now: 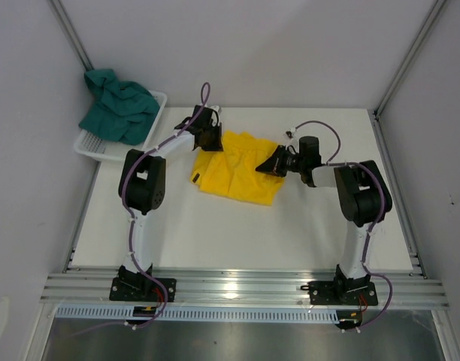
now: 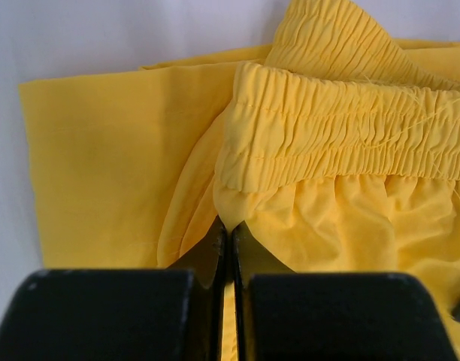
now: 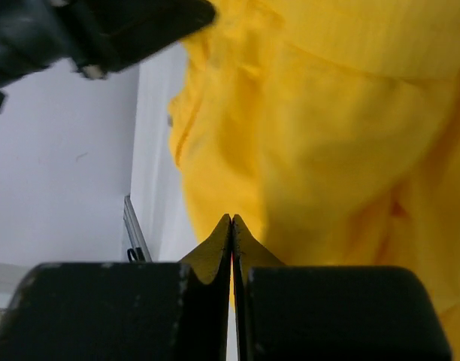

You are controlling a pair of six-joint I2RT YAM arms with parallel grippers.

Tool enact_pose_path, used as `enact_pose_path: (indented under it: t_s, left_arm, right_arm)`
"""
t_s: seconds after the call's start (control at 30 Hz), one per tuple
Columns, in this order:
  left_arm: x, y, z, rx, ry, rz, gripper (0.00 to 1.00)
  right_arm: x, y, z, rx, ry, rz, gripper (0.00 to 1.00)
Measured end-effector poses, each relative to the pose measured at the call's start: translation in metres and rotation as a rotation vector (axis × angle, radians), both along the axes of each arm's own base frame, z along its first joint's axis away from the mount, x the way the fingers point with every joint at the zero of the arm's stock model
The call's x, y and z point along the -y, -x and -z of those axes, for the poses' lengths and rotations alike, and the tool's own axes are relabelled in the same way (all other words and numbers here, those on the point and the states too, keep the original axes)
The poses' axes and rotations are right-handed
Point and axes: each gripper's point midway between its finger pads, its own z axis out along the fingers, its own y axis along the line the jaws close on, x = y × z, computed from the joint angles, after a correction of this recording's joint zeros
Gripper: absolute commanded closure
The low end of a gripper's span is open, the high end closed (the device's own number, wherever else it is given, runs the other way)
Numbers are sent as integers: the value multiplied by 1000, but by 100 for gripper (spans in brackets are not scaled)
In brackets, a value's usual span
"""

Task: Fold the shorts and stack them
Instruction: Fold the shorts

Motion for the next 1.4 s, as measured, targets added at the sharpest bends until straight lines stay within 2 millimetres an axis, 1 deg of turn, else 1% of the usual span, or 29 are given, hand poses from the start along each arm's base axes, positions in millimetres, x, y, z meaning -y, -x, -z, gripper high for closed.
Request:
enact_pose_path:
  t_s: [0.07, 0.17, 0.2, 0.23, 0.4, 0.5, 0.53, 0.6, 0.63, 0.67, 0.7, 0.73, 0.77, 0.8, 0.83, 0.87, 0.9, 0.97, 1.03, 1.07, 1.13, 1.17, 1.23, 1.27, 1.4]
  left_arm:
    - [-1, -1, 3, -2, -6, -3, 99]
    - [-3, -1, 11, -6, -20, -2, 99]
    - [-3, -2, 14, -9, -26, -1, 99]
    - [-5, -2, 17, -11, -34, -1, 99]
    - [-7, -2, 27, -24, -49, -2, 98]
    - [-8, -2, 28, -24, -48, -3, 95]
    - [-8, -3, 28, -23, -47, -3, 89]
    - [-8, -3, 28, -22, -47, -4, 76]
    - [-9, -2, 28, -22, -48, -4, 60]
    - [-10, -1, 28, -22, -49, -2, 52]
    - [-11, 0, 28, -24, -47, -6, 39]
    - [-12, 3, 26, -27, -45, -9, 34]
    - [-14, 6, 24, -32, -39, -14, 30]
    - [-15, 8, 21, -32, -33, -20, 21]
    - [-16, 10, 16, -28, -29, -23, 19]
    - [-17, 12, 7, -19, -20, -32, 13]
    - [-18, 12, 3, -13, -17, -34, 12]
    - [-20, 15, -14, 13, -3, -45, 7]
    - [-23, 19, -28, 37, 8, -62, 5]
    - [-25, 20, -33, 46, 10, -67, 3]
    - [-29, 21, -44, 71, 7, -86, 1]
    - [-32, 21, -47, 80, 4, -96, 1]
    - [-38, 23, -46, 84, -13, -117, 1]
    - [-40, 24, -43, 81, -22, -125, 1]
    - [-53, 33, -22, 40, -54, -149, 1]
  right_arm:
    - [3, -1, 29, -71, 11, 13, 100]
    - [11, -2, 70, -174, 27, 49, 100]
    - [15, -2, 78, -201, 17, 58, 100]
    - [17, -3, 80, -207, -1, 56, 100]
    - [24, -14, 78, -185, 0, 89, 100]
    - [25, -15, 76, -175, 12, 92, 97]
    - [25, -14, 74, -175, 20, 94, 96]
    - [28, -14, 68, -166, 39, 98, 84]
    - [29, -13, 64, -162, 49, 100, 79]
    - [30, -12, 58, -152, 58, 99, 69]
    - [31, -12, 49, -136, 66, 97, 64]
    - [32, -13, 41, -119, 73, 97, 59]
    - [32, -14, 31, -93, 80, 95, 50]
    - [33, -16, 20, -66, 86, 95, 47]
    - [34, -17, 9, -35, 96, 96, 44]
    - [36, -18, 0, -9, 110, 102, 38]
    - [37, -18, -7, 7, 117, 103, 37]
    - [43, -18, -20, 43, 158, 121, 33]
    - [51, -17, -26, 60, 214, 148, 22]
    - [53, -17, -26, 63, 240, 159, 10]
    - [64, -18, -21, 58, 326, 203, 1]
    - [68, -18, -17, 54, 357, 216, 1]
    - [77, -17, -7, 35, 428, 244, 1]
    - [81, -16, -2, 21, 453, 251, 1]
    - [87, -14, 15, -13, 501, 258, 1]
